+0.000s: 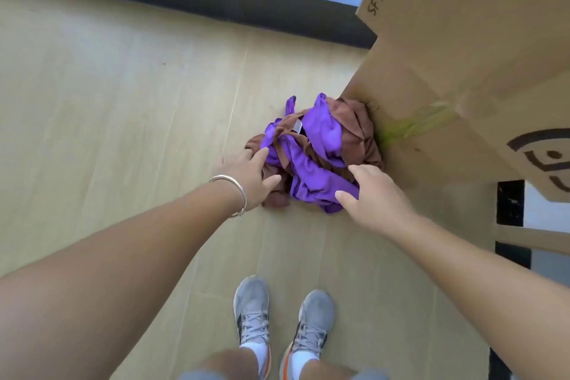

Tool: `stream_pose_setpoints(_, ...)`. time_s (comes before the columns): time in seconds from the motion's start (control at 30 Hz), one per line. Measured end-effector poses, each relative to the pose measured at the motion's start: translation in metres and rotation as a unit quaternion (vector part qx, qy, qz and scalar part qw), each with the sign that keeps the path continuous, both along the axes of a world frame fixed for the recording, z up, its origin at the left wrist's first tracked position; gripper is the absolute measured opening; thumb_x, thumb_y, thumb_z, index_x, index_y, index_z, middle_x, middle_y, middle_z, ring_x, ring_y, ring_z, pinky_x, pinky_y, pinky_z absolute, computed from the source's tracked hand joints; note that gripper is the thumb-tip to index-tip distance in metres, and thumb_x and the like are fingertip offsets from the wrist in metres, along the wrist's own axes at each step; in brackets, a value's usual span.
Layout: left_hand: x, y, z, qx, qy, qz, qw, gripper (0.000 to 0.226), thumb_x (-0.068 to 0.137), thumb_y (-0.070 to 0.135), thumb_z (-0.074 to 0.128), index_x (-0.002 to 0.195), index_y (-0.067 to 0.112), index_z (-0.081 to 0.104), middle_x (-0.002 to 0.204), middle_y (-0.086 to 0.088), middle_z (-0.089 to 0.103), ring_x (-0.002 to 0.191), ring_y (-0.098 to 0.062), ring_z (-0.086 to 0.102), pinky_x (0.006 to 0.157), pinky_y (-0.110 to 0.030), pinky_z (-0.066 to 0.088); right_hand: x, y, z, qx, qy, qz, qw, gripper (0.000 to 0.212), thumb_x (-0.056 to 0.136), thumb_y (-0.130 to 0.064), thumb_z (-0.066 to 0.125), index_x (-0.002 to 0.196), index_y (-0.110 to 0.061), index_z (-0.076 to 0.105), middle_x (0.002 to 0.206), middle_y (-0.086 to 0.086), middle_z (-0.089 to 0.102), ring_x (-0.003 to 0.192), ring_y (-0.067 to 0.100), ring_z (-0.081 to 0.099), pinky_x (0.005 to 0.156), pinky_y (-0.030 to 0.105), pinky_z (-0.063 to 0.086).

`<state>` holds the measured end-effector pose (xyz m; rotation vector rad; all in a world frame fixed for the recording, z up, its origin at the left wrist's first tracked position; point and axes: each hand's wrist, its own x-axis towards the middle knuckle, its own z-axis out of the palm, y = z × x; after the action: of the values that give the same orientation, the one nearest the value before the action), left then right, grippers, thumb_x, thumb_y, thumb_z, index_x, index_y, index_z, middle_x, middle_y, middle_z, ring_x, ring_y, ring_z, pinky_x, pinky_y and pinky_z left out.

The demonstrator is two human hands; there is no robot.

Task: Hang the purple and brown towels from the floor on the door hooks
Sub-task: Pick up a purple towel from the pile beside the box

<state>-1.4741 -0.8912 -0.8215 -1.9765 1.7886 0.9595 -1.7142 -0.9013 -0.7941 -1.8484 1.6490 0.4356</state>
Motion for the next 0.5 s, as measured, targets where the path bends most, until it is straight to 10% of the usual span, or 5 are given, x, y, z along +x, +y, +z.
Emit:
stream_pose_setpoints(0.13,-0.001,-0.03,-0.084,-0.032,0.016,0.01,0.999,0.066,0.093,0.058,0.039,0.151,0.035,0.02,0.148,-0.004,0.036,0.135,-0.027,0.033,0.112,-0.047,0.026,0.004,-0.033,-0.083,-0.038,-0.001,0.016,0.999,0.057,0.092,-0.044,0.053,0.138,-0.011,0.042,0.141,0.005,0.043,0.133,0.025,0.037,0.107,0.038,0.034)
stream_pose_setpoints(0.27,-0.013,-0.072,-0.155,-0.078,0.005,-0.011,0.997,0.062,0.093,0.057,0.038,0.149,0.033,0.022,0.145,-0.004,0.039,0.13,-0.029,0.038,0.107,-0.046,0.031,0.011,-0.065,-0.148,-0.133,0.015,0.047,0.99,0.033,0.089,-0.044,0.057,0.088,-0.015,0.04,0.098,-0.001,0.044,0.11,0.026,0.046,0.092,0.035,0.036)
stream_pose_setpoints(0.5,-0.037,-0.139,-0.235,-0.207,-0.021,-0.097,0.973,0.056,0.097,0.042,0.04,0.148,0.033,0.018,0.137,-0.001,0.044,0.124,-0.027,0.045,0.103,-0.045,0.034,0.016,-0.097,-0.24,-0.221,0.028,0.102,0.97,0.049,0.087,-0.052,0.059,0.119,-0.016,0.06,0.136,0.003,0.048,0.137,0.024,0.03,0.114,0.038,0.022)
